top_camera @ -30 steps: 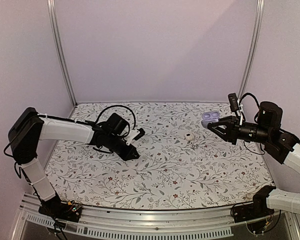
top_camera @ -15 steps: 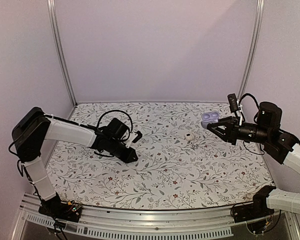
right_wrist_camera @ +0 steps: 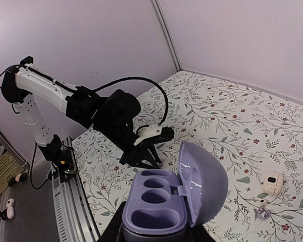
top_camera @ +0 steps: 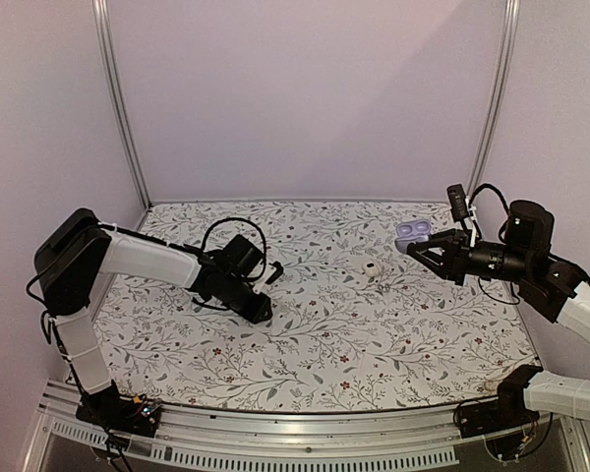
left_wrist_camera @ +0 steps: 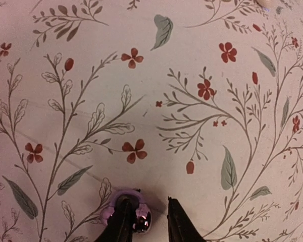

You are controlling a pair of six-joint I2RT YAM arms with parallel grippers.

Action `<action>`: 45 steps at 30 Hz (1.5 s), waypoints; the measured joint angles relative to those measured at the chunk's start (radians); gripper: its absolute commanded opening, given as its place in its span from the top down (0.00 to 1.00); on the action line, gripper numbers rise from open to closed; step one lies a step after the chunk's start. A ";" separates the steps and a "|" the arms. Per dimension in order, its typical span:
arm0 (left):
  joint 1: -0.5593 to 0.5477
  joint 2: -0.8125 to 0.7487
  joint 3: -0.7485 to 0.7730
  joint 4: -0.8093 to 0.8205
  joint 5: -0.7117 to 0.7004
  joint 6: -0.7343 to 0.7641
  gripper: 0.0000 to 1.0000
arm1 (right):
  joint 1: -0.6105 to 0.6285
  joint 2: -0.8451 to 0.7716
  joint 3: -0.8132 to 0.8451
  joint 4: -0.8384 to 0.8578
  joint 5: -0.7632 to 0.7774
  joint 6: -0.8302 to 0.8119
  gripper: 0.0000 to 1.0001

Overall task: Insert the wireless bluetooth earbuds into the charging case
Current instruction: Adjust the right earbud at the center of the board, then pick up the right earbud from the center of the board, then insert the right earbud into the right side groove of the charging case.

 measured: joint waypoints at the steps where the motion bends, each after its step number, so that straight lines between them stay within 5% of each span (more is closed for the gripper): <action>1: 0.000 0.002 0.004 -0.005 -0.002 0.000 0.76 | 0.000 0.000 0.000 0.000 0.000 0.000 1.00; 14: -0.001 0.013 0.056 -0.053 -0.016 0.015 0.99 | 0.000 0.000 0.000 -0.001 0.000 0.000 1.00; 24: 0.000 0.008 0.061 -0.045 0.014 0.016 1.00 | 0.000 0.000 0.000 -0.001 0.000 0.000 1.00; 45: 0.014 -0.487 -0.151 0.475 0.470 -0.128 1.00 | 0.003 0.021 -0.101 0.248 -0.029 0.017 1.00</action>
